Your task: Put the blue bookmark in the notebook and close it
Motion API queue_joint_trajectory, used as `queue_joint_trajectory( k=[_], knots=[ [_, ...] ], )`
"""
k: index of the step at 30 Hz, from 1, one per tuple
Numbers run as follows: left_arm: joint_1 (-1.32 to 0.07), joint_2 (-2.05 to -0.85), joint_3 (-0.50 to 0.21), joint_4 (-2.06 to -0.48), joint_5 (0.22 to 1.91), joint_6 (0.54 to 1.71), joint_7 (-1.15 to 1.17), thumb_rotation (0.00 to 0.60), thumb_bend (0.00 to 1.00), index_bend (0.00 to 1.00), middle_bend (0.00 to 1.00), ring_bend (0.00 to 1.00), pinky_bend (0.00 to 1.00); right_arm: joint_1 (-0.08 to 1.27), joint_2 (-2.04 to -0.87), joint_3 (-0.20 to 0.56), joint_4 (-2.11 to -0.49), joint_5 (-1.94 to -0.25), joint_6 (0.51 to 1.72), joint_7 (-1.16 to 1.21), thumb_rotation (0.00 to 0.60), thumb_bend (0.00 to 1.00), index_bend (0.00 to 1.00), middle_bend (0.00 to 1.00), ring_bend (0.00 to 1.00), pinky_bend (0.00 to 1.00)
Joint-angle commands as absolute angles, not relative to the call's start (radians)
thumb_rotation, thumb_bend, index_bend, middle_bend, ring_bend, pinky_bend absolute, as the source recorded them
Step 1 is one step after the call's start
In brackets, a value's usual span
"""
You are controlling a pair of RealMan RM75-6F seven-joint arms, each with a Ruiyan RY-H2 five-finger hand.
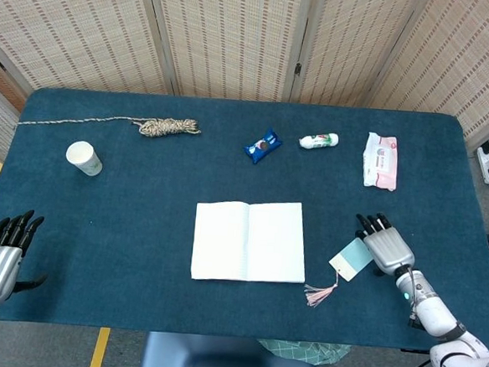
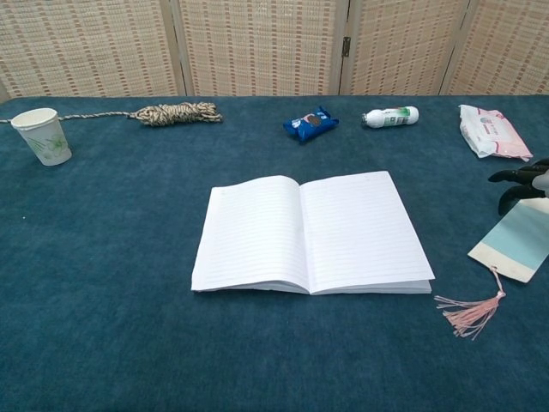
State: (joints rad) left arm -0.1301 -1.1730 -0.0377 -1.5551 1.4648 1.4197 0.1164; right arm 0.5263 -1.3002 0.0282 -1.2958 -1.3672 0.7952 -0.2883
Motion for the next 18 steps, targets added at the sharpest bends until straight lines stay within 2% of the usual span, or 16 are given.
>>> queue_joint_trajectory(
  k=[1, 18],
  knots=[
    [-0.13, -1.172, -0.038, -1.555, 1.465, 1.421, 0.108, 0.6, 0.13, 0.04, 0.0, 0.0, 0.0, 0.533, -1.315, 0.02, -1.284, -1.381, 0.794, -0.26, 0.6, 0.12, 0.29, 0.0, 0.0, 0.0],
    [-0.13, -1.166, -0.038, -1.55, 1.467, 1.423, 0.093, 0.6, 0.14, 0.04, 0.0, 0.0, 0.0, 0.559, -1.336, 0.008, -1.256, -1.392, 0.79, -0.212, 0.6, 0.12, 0.31, 0.0, 0.0, 0.0]
  ],
)
